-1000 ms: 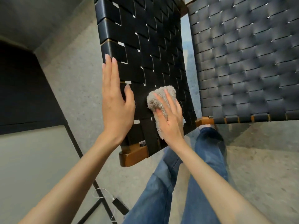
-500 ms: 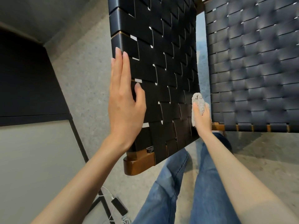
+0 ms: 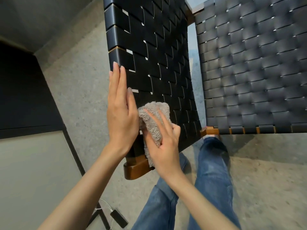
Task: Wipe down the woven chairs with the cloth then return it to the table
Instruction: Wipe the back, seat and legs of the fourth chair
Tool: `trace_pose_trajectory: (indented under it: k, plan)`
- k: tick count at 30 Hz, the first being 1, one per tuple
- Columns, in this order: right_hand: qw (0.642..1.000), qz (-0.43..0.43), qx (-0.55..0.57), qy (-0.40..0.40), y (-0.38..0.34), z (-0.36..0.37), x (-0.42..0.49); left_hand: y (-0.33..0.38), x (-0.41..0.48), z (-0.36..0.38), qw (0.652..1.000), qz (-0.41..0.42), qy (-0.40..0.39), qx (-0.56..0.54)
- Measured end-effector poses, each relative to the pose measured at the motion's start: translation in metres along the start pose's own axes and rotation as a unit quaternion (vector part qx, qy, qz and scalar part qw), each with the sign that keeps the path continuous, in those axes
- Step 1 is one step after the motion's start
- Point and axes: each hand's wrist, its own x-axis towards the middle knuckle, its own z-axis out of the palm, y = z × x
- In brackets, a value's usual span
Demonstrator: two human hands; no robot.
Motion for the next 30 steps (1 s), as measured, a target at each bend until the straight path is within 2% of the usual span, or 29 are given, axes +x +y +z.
trace_pose_trajectory:
  k: [2, 5, 8, 12, 16, 20, 23, 25, 30]
  plan:
    - [1.000, -0.008, -0.010, 0.023, 0.011, -0.002, 0.004, 0.000, 0.000, 0.000, 1.000, 0.006, -0.002, 0.009]
    - [0.998, 0.026, -0.005, 0.055, 0.043, -0.006, 0.019, -0.001, -0.001, 0.002, 0.999, 0.010, -0.005, 0.034]
    - [0.988, 0.134, -0.014, 0.069, 0.097, -0.014, 0.037, 0.000, 0.000, 0.003, 0.998, 0.004, -0.002, 0.055]
    - [0.945, 0.300, -0.102, 0.077, 0.173, -0.035, 0.065, 0.001, 0.000, 0.003, 0.998, 0.003, -0.006, 0.066]
    - [0.923, 0.358, -0.125, 0.071, 0.212, -0.046, 0.088, 0.001, 0.000, 0.004, 0.999, -0.004, -0.007, 0.053]
    - [0.907, 0.405, -0.097, 0.065, 0.221, -0.051, 0.102, -0.001, 0.000, 0.004, 0.999, -0.007, -0.006, 0.034]
    - [0.905, 0.405, -0.098, 0.085, 0.206, -0.052, 0.103, 0.000, -0.001, 0.004, 1.000, -0.008, -0.003, 0.030]
    - [0.920, 0.375, -0.061, 0.098, 0.182, -0.047, 0.096, 0.000, -0.001, 0.004, 1.000, -0.008, 0.000, 0.028]
    - [0.973, 0.216, -0.022, 0.074, 0.086, -0.018, 0.058, 0.002, -0.001, -0.001, 0.998, -0.030, -0.008, -0.054]
